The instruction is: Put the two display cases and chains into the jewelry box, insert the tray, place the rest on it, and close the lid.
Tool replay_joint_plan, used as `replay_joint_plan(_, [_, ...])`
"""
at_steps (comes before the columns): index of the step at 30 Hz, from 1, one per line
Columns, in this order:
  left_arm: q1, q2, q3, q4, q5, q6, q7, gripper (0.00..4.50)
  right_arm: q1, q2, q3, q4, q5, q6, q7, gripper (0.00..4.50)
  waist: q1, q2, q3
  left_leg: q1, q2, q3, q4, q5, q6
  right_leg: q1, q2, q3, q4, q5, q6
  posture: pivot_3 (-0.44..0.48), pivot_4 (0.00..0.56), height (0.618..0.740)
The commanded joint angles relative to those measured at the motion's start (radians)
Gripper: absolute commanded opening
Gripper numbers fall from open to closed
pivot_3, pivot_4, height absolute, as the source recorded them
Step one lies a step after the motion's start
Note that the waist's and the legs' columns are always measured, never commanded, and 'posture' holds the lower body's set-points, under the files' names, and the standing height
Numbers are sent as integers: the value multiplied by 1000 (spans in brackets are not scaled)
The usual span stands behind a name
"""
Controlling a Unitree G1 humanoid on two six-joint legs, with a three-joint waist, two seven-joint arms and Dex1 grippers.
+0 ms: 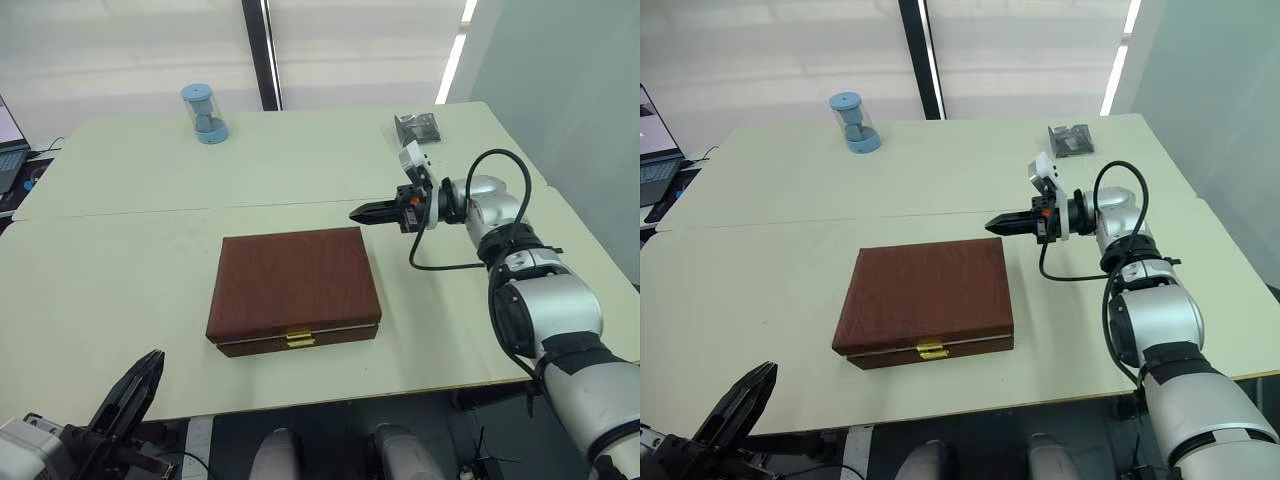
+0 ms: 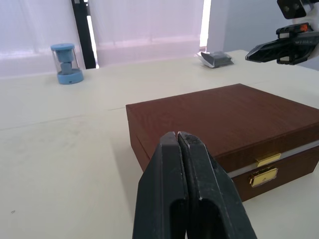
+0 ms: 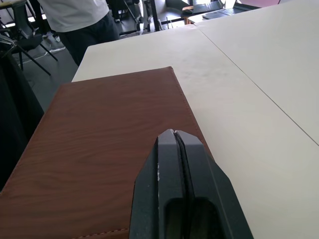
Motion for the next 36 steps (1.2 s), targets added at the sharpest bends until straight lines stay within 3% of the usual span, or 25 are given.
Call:
replay_joint_plan(1, [5, 17, 0, -24, -33, 31, 33, 22, -8, -21, -14, -27, 6, -27, -33, 0, 0, 0, 0, 0, 0, 0, 0, 0, 0, 0, 0, 0, 0, 0, 0, 0, 150, 740])
replay_joint_plan(4, [-4, 45, 25, -21, -49, 82, 75, 22, -15, -32, -48, -21, 25, -39, -107, 0, 0, 0, 0, 0, 0, 0, 0, 0, 0, 0, 0, 0, 0, 0, 0, 0, 150, 740])
replay_joint_plan(7, [-29, 90, 57, -6, -79, 150, 138, 620, 11, -56, -51, -31, 10, -73, -173, 585, 1, 0, 0, 0, 0, 0, 0, 0, 0, 0, 0, 0, 0, 0, 0, 0, 150, 740])
replay_joint_plan(14, [-164, 214, 107, 102, -133, 288, 196, 2837, 115, -105, -105, -126, 54, -83, -293, 2698, 6, 0, 0, 0, 0, 0, 1, 0, 0, 0, 1, 0, 1, 0, 0, 0, 150, 740])
replay_joint_plan(19, [-340, 398, 166, 301, -163, 413, 158, 4470, 363, -168, -126, -475, 118, 57, -315, 4367, 20, 0, 0, 0, 0, -2, 1, 0, 0, 0, 1, -2, 3, 0, 0, 0, 150, 740])
replay_joint_plan(23, [-492, 534, 190, 490, -159, 487, 97, 4493, 590, -236, -137, -795, 179, 217, -353, 4443, 31, 0, 0, 0, 1, -3, 1, 0, 0, 0, 0, -3, 5, 0, 0, 0, 150, 740])
replay_joint_plan(27, [-605, 603, 169, 620, -130, 515, 23, 4493, 748, -299, -164, -972, 217, 288, -398, 4443, 27, 0, 0, 1, 0, -2, 1, 0, 0, 0, 0, -2, 6, 0, 0, 0, 150, 740])
replay_joint_plan(32, [-694, 646, 99, 724, -25, 513, -36, 4493, 909, -370, -200, -1067, 223, 282, -438, 4443, 30, 0, 0, 1, 0, -2, 1, 0, 0, 0, 0, -2, 6, 0, 0, 0, 150, 740])
replay_joint_plan(36, [-757, 666, 84, 798, 36, 495, -73, 4493, 974, -413, -231, -1022, 215, 221, -452, 4443, 29, 0, 0, 1, 0, -1, 1, 0, 0, 0, 0, -2, 6, 0, 0, 0, 150, 740])
